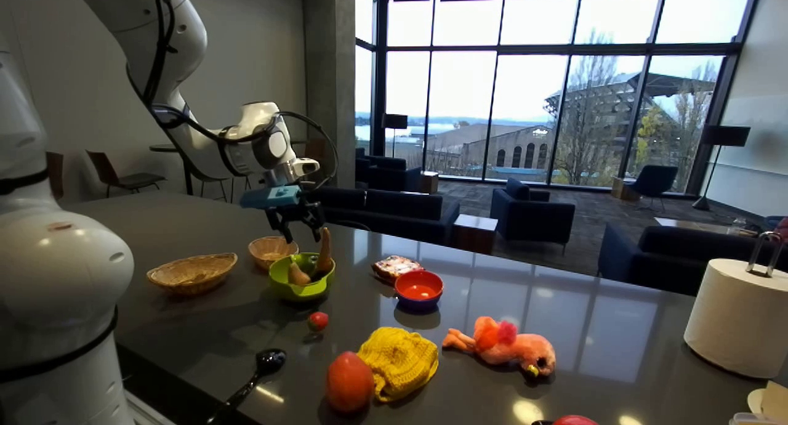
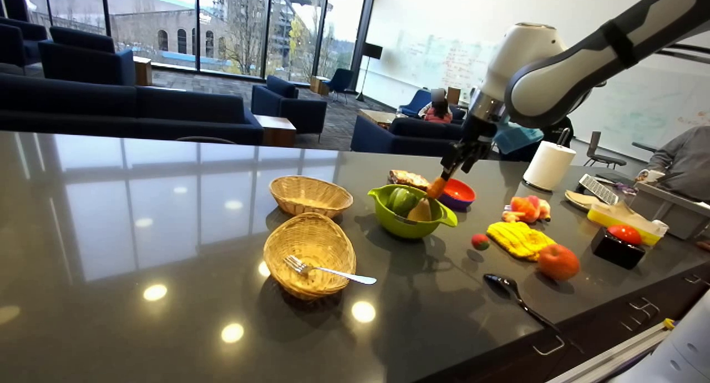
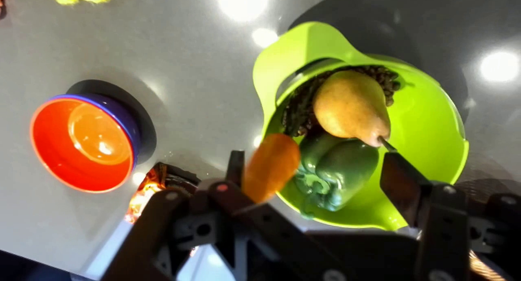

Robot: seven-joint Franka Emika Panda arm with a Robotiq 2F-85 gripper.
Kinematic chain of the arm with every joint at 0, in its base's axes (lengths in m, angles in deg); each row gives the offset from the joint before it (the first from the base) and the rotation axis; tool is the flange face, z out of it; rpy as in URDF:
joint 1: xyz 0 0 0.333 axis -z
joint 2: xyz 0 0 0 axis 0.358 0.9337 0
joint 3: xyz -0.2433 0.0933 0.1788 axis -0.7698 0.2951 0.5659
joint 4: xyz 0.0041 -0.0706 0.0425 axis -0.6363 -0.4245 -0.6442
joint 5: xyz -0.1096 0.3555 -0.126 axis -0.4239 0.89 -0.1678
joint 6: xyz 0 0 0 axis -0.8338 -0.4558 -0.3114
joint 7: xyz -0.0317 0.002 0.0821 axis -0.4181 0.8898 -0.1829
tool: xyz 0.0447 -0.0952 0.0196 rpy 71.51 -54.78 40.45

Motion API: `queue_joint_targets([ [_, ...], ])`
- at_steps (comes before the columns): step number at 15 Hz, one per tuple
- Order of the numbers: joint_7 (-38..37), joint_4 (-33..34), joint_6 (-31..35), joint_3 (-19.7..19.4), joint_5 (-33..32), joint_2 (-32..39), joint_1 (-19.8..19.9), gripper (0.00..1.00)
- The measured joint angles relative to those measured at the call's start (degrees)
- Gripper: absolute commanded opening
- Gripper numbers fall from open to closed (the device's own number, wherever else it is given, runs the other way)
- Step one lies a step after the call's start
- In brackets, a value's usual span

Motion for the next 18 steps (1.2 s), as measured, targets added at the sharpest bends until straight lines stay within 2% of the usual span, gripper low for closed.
queue_joint_targets([
  [4,1.7,1.6,0.0,-1.2,0.2,2.0,0.7,0.62],
  [9,4.6,6.0,0.0,-5.1,0.4,6.0,3.3,0.62],
  [14,9.9,10.1,-1.6,-8.0,3.4,9.8,4.5,0.62],
  [15,10.8,10.8,-2.3,-8.3,4.0,10.3,4.6,0.97],
  [16,11.6,11.4,-3.1,-8.6,4.6,10.7,4.7,0.87],
  [18,12.8,12.5,-4.5,-9.0,5.6,11.3,4.9,0.96],
])
